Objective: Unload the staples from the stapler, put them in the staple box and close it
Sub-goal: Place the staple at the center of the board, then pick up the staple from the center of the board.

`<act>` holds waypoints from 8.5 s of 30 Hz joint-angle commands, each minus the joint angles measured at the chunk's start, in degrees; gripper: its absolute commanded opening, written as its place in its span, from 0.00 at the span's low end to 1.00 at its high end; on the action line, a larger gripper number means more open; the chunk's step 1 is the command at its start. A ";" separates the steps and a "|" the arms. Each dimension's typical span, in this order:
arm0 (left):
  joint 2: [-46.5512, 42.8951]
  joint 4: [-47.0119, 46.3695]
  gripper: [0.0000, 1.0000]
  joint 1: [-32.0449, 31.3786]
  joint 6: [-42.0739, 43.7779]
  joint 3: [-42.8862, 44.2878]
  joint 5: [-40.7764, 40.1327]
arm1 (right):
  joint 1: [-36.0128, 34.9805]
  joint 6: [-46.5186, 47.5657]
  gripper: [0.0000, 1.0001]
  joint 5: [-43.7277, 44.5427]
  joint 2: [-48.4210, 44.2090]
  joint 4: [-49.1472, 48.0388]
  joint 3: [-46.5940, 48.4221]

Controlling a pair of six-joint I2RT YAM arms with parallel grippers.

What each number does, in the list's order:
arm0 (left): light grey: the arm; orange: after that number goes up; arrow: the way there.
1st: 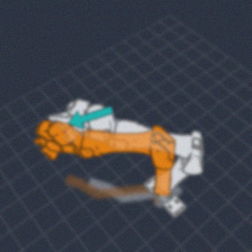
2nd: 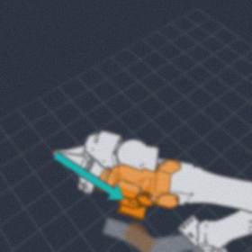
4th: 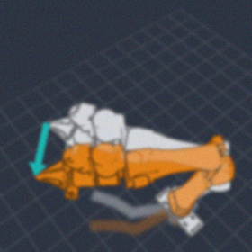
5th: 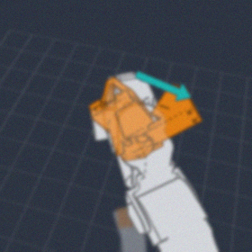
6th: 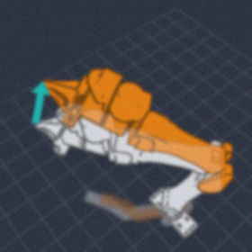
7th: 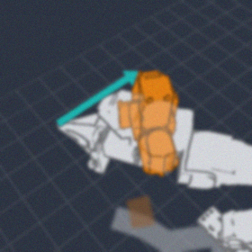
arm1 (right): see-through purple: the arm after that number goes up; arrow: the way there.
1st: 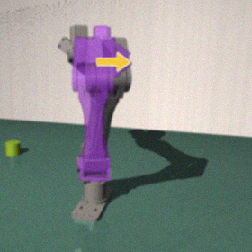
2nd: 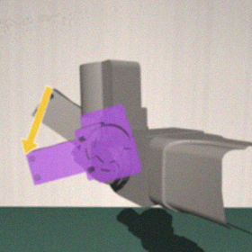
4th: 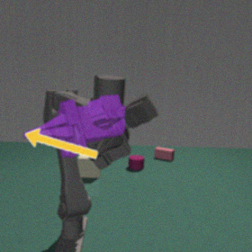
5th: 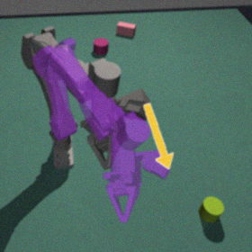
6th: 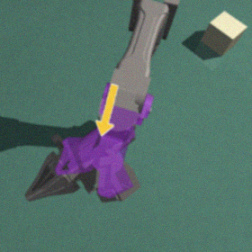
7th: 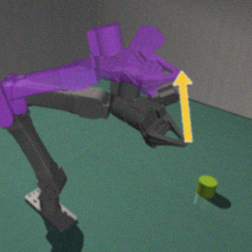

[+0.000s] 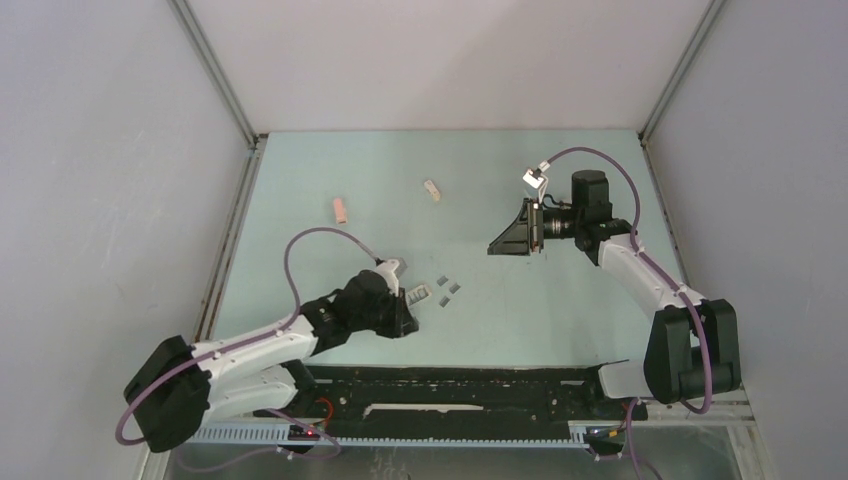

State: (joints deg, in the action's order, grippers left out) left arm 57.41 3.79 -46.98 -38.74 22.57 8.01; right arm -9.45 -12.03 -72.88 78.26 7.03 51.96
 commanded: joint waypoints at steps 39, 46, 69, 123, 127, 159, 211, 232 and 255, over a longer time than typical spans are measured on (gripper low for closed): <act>28.88 19.27 0.30 -10.69 12.61 26.89 -15.39 | 0.99 1.88 0.56 -0.85 -1.35 0.44 2.16; 16.41 16.92 0.41 -10.94 10.42 23.11 -20.71 | 0.88 2.94 0.56 -0.67 -1.48 1.03 2.18; -6.32 -9.36 0.98 -4.11 -7.86 -3.24 -19.62 | -4.54 18.43 0.56 4.85 -6.80 8.79 2.17; 30.27 15.48 0.55 -13.48 -13.53 23.96 -35.27 | -3.74 18.18 0.56 3.41 -6.44 8.92 2.17; 30.86 15.71 0.55 -13.57 -13.64 24.22 -35.54 | -3.64 18.10 0.56 3.23 -6.47 8.88 2.17; 33.78 17.33 0.40 -14.76 -15.53 25.93 -35.39 | -3.55 17.67 0.56 2.83 -6.62 8.79 2.15; 27.36 3.94 0.15 -13.58 -16.93 16.40 -30.02 | -2.94 16.90 0.56 2.35 -6.37 8.79 2.13; 21.98 -3.55 0.15 -10.98 -18.06 10.80 -25.56 | -3.42 16.71 0.56 2.37 -4.91 9.06 2.18; 1.15 -31.06 0.15 -2.43 -24.04 -5.54 -16.16 | -9.56 -2.22 0.67 -4.50 7.87 -9.94 -4.24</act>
State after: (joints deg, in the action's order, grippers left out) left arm 63.24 -19.09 -50.74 -60.55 19.07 -9.58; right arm -17.41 -5.54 -74.56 85.36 7.90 49.43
